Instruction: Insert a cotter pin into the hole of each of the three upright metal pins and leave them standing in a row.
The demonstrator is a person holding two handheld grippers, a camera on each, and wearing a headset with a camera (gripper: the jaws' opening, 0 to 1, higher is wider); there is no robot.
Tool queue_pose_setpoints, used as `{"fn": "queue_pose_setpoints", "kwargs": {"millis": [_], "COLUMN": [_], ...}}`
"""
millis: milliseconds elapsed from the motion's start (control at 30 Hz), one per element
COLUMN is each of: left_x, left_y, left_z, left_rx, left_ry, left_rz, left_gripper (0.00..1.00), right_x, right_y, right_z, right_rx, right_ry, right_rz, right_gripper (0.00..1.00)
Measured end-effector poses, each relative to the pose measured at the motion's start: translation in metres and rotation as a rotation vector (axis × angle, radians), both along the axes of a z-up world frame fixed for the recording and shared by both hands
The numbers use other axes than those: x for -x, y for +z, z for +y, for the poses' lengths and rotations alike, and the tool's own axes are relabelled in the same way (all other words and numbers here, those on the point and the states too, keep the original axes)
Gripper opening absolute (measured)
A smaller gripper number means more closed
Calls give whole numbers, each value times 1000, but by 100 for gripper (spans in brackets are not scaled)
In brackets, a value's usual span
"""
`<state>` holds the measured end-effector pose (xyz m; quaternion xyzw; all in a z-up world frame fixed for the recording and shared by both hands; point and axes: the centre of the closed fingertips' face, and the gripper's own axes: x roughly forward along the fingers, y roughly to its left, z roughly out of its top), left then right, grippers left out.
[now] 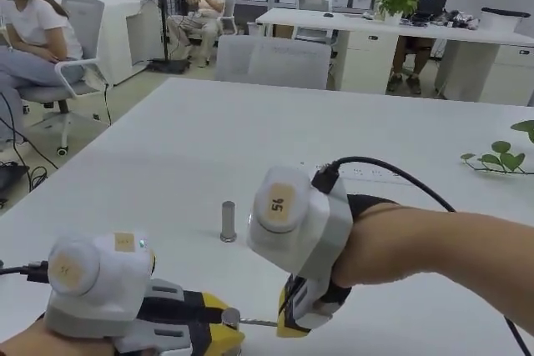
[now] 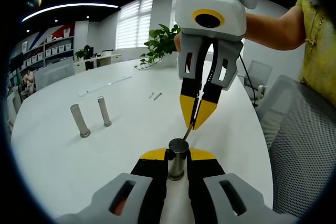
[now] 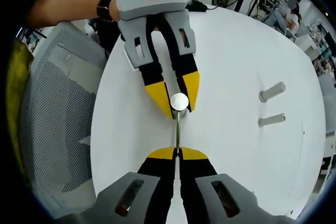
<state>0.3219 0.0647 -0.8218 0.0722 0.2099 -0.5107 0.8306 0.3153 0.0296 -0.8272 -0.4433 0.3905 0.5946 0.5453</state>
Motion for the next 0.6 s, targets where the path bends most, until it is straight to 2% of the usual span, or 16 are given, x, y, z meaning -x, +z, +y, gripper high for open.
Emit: {"fn": "queue_pose_setpoints", "kwargs": {"millis": [600], "left_x": [0], "left_y": [0], "left_z": [0], "left_rx": [3], "left_ry": [-2], "left_rz": [-3], "left_gripper": [12], "right_x": [1], "right_y": [1], "right_z": [7], "right_rx": [1], "right_ry": [12], "right_rz": [-5], "right_gripper": [2]}}
